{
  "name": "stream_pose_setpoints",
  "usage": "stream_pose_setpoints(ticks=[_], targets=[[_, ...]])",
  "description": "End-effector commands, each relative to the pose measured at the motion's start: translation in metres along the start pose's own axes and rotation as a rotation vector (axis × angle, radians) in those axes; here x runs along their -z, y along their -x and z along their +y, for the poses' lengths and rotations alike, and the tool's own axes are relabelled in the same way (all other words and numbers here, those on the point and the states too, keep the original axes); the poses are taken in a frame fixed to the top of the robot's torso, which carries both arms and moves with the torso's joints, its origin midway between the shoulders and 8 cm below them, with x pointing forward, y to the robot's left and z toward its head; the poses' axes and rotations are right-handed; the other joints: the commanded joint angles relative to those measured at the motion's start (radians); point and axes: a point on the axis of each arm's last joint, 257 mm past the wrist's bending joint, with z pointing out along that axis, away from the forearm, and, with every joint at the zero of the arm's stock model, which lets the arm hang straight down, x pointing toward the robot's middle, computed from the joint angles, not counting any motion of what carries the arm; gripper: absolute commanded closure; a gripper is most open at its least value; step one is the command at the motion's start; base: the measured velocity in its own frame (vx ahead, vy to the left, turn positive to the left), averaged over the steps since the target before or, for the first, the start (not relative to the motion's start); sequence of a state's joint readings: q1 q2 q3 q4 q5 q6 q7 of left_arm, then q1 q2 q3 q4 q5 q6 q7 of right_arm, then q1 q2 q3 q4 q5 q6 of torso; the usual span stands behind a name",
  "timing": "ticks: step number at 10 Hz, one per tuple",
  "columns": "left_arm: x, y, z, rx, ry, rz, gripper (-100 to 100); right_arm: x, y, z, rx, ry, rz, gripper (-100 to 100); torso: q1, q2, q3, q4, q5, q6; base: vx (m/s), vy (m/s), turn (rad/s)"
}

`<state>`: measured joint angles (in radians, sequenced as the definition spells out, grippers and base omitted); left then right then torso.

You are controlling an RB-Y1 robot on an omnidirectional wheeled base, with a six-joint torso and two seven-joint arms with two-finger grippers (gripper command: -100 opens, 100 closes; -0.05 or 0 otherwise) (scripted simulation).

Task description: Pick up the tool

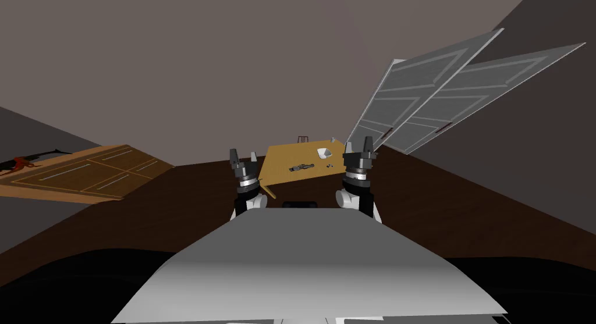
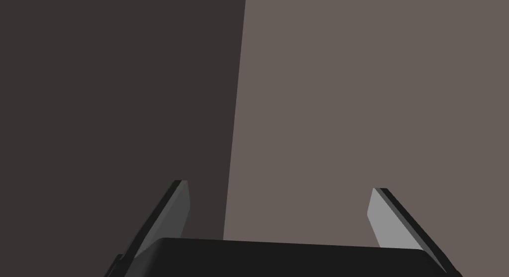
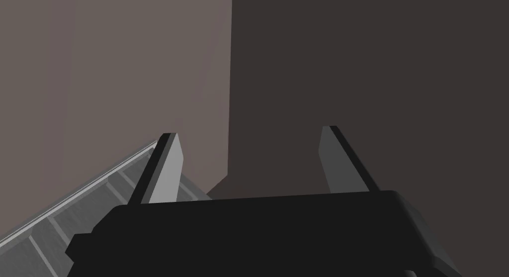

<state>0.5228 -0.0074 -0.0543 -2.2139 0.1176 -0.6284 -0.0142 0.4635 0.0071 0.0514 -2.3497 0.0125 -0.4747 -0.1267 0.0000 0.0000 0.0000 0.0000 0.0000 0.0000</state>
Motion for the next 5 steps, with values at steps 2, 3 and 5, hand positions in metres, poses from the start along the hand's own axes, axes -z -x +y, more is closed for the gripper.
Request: stream_pose_setpoints(ticks=[2, 3, 5], targets=[[-0.001, -0.001, 0.019, 0.001, 0.059, 0.053, -100, 0.0, 0.0, 0.0, 0.0, 0.0, 0.0, 0, -0.002, 0.0, 0.0, 0.0, 0.0, 0.0, -0.004, -0.068, -0.07], [-0.001, 0.001, 0.028, 0.005, 0.086, 0.064, -100, 0.0, 0.0, 0.0, 0.0, 0.0, 0.0, 0, -0.005, 0.0, 0.0, 0.0, -0.001, 0.0, 0.008, -0.094, -0.054], [0.0, 0.006, 0.048, 0.016, 0.148, 0.077, -100, 0.0, 0.0, 0.0, 0.0, 0.0, 0.0, 0, -0.008, 0.0, 0.0, 0.0, -0.002, 0.0, 0.002, -0.125, -0.079]])
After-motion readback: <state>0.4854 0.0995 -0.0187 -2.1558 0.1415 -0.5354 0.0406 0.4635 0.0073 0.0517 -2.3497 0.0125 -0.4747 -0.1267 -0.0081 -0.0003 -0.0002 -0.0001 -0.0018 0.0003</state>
